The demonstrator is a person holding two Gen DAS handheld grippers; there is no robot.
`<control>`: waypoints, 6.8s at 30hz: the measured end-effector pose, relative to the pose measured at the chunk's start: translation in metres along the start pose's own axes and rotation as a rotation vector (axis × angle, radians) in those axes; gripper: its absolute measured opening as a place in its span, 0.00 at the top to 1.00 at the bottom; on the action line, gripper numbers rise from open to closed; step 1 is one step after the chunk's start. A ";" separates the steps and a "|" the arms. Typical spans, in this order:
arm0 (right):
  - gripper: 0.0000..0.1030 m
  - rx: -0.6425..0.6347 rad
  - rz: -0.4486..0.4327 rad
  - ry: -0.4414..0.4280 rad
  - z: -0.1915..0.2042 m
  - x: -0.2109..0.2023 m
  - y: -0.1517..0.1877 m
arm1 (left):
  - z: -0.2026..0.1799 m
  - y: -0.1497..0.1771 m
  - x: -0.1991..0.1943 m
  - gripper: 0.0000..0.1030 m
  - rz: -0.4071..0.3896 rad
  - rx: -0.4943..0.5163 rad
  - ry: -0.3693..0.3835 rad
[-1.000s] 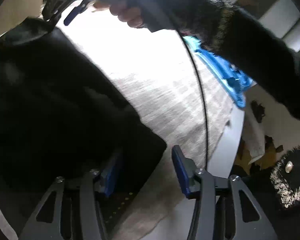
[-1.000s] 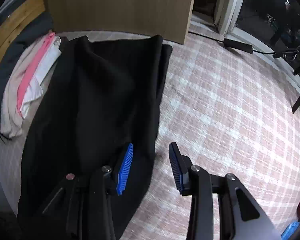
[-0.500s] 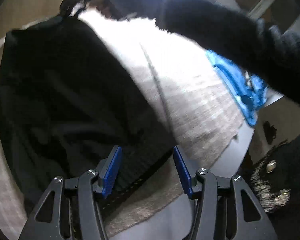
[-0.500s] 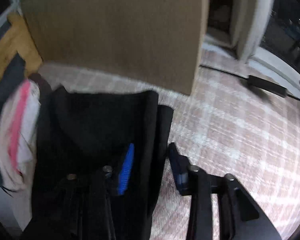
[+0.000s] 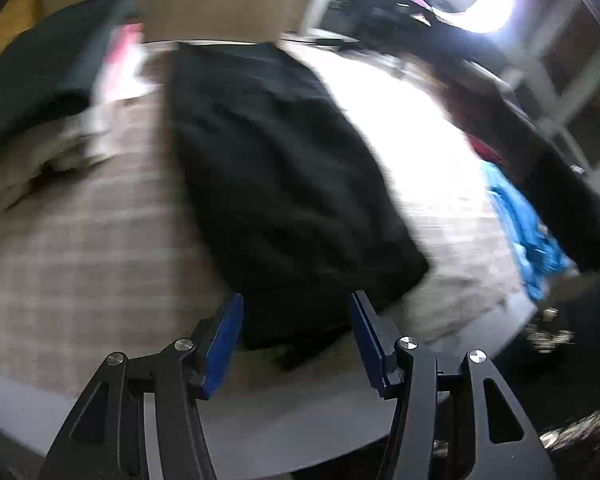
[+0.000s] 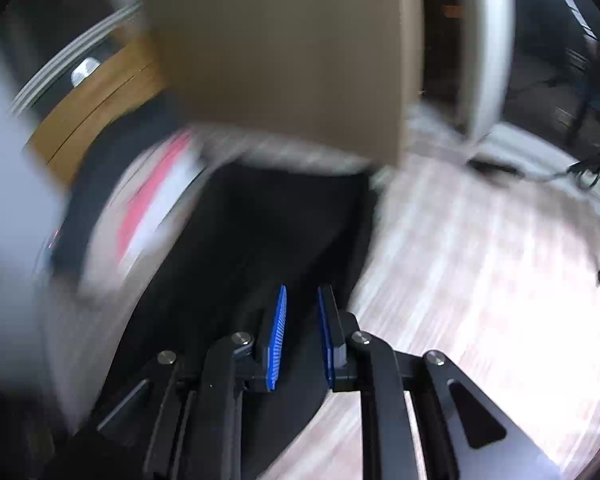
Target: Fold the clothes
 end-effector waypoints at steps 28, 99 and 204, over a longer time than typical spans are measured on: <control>0.63 -0.528 0.299 -0.035 0.145 0.015 0.191 | -0.017 0.012 0.036 0.83 0.087 0.243 -0.001; 0.83 0.270 -0.013 -0.188 -0.023 0.046 0.051 | 0.058 -0.156 0.145 0.94 0.038 0.054 0.107; 0.63 -0.043 -0.160 0.119 0.109 0.114 -0.261 | 0.360 -0.331 0.047 0.80 -0.138 0.120 -0.292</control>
Point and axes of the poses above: each gripper's, at about its wrist camera, not at the fingertips, and x roughly the way its jaws point, z to its left, y to its underside, the point moved 9 cm from there along x, roughly the way its jaws point, and after that the axes turned 9 degrees about -y, right-handed, at the moved point
